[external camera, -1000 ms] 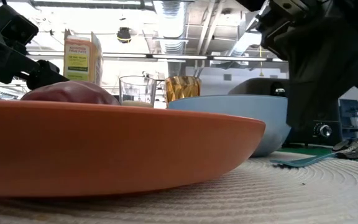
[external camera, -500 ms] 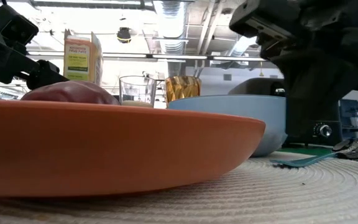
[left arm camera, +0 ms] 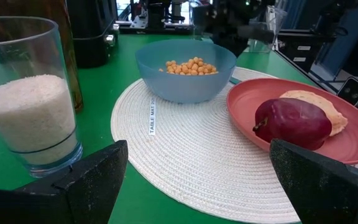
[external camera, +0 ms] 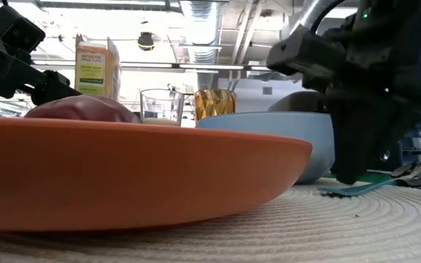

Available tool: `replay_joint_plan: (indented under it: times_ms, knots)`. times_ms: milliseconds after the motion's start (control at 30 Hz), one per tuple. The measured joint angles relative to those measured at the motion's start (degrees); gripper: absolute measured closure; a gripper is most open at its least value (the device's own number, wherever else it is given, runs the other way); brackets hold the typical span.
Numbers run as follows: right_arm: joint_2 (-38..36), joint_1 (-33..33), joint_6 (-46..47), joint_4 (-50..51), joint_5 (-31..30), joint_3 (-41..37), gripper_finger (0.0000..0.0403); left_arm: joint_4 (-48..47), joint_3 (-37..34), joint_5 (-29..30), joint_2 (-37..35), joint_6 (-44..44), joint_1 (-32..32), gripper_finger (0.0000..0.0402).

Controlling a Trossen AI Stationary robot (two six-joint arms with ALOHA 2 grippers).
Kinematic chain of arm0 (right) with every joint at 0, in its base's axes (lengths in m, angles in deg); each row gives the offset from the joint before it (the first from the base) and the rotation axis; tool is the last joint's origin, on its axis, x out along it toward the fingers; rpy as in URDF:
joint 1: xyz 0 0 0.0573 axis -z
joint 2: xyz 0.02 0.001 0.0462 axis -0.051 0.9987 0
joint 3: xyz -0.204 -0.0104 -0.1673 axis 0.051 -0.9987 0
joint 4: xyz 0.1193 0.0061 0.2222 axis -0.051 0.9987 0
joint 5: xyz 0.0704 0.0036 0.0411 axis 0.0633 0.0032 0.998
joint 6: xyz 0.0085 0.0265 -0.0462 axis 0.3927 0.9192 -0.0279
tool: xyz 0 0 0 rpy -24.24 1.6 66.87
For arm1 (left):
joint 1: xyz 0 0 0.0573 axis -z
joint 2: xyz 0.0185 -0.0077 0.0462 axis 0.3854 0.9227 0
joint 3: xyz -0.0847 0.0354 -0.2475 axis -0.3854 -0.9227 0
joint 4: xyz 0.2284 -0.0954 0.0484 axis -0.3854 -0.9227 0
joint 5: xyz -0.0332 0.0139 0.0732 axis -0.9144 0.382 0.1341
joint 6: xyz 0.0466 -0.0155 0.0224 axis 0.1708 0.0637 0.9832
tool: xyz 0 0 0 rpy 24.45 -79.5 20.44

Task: Arrange a breakfast setting
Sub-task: Put the blue spoon to the right of the blue bowl on the white placemat

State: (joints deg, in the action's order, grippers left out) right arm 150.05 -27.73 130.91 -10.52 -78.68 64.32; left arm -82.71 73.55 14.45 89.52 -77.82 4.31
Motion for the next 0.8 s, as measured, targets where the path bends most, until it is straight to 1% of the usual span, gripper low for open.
replay_joint_plan:
  times_ms: [67, 200, 500, 633, 800]
  knots:
    - [1.37, -0.06, 0.06, -1.65, 1.19, 0.12, 0.0385, 0.00, 0.00, 0.02, 0.00, 0.00, -0.02, 0.0023]
    - [1.95, -0.76, 0.05, -3.61, 1.02, 0.24, 0.0385, 0.00, 0.00, 0.00, 0.00, 0.00, 0.00, 0.0023]
    - [1.65, -1.14, -0.41, -3.32, 2.70, 0.22, 0.0385, 0.00, 0.00, 0.04, 0.00, 0.00, -0.01, 0.0023]
    - [1.65, -2.03, -0.41, -1.28, 5.00, 1.29, 0.0385, 0.00, 0.00, 0.03, 0.00, 0.00, -0.01, 0.0023]
    - [1.67, -2.87, -0.39, 2.48, 5.18, 2.76, 0.0385, 0.00, 0.00, 0.04, 0.02, 0.00, -0.02, 0.0023]
